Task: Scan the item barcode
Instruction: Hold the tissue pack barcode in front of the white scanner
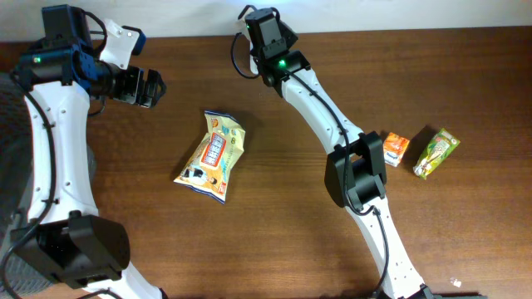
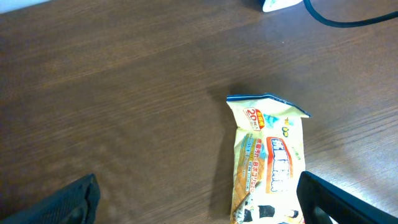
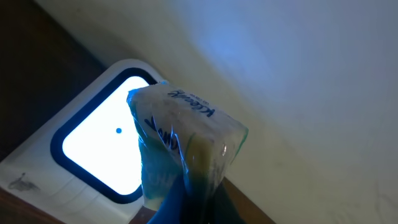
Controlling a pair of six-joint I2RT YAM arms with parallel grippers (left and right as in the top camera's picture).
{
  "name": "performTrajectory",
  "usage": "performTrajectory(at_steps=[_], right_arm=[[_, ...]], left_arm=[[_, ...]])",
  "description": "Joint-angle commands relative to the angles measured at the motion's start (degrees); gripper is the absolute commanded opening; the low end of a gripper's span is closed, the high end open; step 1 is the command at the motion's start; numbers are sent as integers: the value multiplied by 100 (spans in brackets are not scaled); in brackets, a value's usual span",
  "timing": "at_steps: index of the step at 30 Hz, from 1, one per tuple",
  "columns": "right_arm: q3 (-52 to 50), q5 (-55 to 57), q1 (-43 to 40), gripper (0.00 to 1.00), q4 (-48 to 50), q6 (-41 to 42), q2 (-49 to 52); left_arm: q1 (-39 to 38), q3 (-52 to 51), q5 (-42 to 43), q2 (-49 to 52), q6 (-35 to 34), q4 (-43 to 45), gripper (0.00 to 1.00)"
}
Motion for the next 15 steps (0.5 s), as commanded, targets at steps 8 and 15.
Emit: performTrajectory(at_steps=[8,15], right_arm=[[-20,131,35,4,-289,-4,-101],[-17,-1043,-11,4,-2673,2396,-1941]], left_arm=[[9,46,44,-44,94,9,99],[9,46,46,-44,94,9,99]])
